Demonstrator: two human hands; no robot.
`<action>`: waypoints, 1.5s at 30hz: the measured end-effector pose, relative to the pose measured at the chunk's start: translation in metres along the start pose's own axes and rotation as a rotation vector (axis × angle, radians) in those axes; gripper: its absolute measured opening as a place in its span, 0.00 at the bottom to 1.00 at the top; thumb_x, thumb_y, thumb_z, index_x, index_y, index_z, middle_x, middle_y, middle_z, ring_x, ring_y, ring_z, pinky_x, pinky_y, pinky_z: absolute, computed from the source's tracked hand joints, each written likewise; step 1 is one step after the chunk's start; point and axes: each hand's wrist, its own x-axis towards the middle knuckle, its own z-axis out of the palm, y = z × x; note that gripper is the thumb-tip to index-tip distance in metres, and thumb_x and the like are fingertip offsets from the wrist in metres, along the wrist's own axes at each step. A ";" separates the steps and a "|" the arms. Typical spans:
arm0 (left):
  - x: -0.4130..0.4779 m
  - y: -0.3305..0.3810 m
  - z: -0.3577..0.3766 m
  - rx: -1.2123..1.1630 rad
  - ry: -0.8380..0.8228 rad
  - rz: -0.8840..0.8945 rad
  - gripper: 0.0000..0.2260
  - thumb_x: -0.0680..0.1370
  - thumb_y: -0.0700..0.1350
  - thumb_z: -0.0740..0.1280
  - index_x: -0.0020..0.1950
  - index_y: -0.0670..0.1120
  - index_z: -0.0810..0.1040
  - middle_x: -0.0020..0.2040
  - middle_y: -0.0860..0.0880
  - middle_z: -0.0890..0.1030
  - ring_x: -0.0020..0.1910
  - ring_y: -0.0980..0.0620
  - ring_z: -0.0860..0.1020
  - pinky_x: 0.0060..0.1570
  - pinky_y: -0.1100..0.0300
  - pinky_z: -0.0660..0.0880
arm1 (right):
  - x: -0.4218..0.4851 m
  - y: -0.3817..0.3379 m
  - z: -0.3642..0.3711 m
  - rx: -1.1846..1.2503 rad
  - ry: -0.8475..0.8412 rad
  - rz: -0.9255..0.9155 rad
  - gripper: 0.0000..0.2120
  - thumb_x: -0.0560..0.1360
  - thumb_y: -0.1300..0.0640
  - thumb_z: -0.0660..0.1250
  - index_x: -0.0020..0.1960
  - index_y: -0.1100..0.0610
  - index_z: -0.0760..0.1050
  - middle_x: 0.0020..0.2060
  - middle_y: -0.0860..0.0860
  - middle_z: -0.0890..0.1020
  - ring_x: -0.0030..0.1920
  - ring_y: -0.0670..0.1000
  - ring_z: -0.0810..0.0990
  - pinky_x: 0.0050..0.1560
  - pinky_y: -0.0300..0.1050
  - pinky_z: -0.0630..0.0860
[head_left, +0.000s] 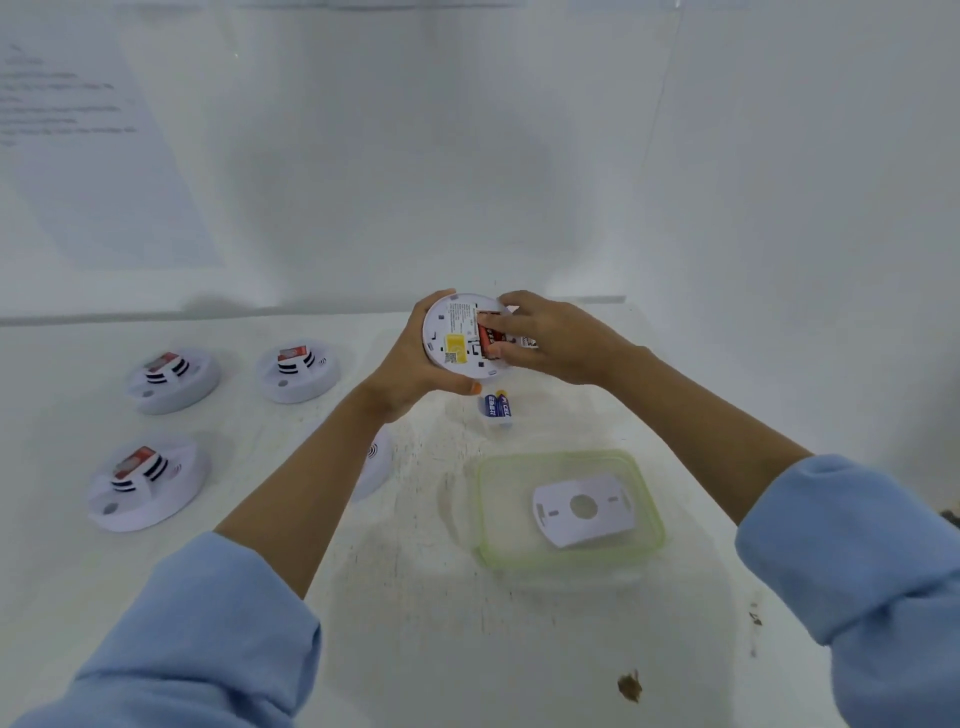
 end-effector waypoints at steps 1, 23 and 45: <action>0.001 0.000 0.000 -0.003 0.001 -0.001 0.44 0.57 0.27 0.72 0.67 0.51 0.60 0.59 0.51 0.72 0.54 0.56 0.77 0.42 0.58 0.79 | 0.001 0.001 -0.001 0.033 0.000 0.012 0.23 0.76 0.46 0.62 0.69 0.51 0.68 0.67 0.53 0.68 0.60 0.54 0.74 0.58 0.45 0.70; 0.018 -0.012 -0.014 0.034 0.024 0.002 0.45 0.57 0.28 0.73 0.68 0.50 0.59 0.61 0.53 0.70 0.58 0.57 0.74 0.46 0.61 0.79 | 0.016 0.020 -0.013 0.343 0.010 0.288 0.26 0.60 0.58 0.79 0.55 0.57 0.74 0.52 0.50 0.71 0.48 0.47 0.69 0.46 0.38 0.66; 0.018 -0.012 -0.008 0.036 0.026 0.019 0.45 0.57 0.29 0.73 0.69 0.51 0.59 0.62 0.53 0.70 0.60 0.55 0.73 0.48 0.60 0.78 | 0.010 0.018 0.004 0.411 0.229 0.279 0.08 0.76 0.56 0.63 0.55 0.55 0.74 0.40 0.50 0.77 0.39 0.49 0.76 0.43 0.43 0.73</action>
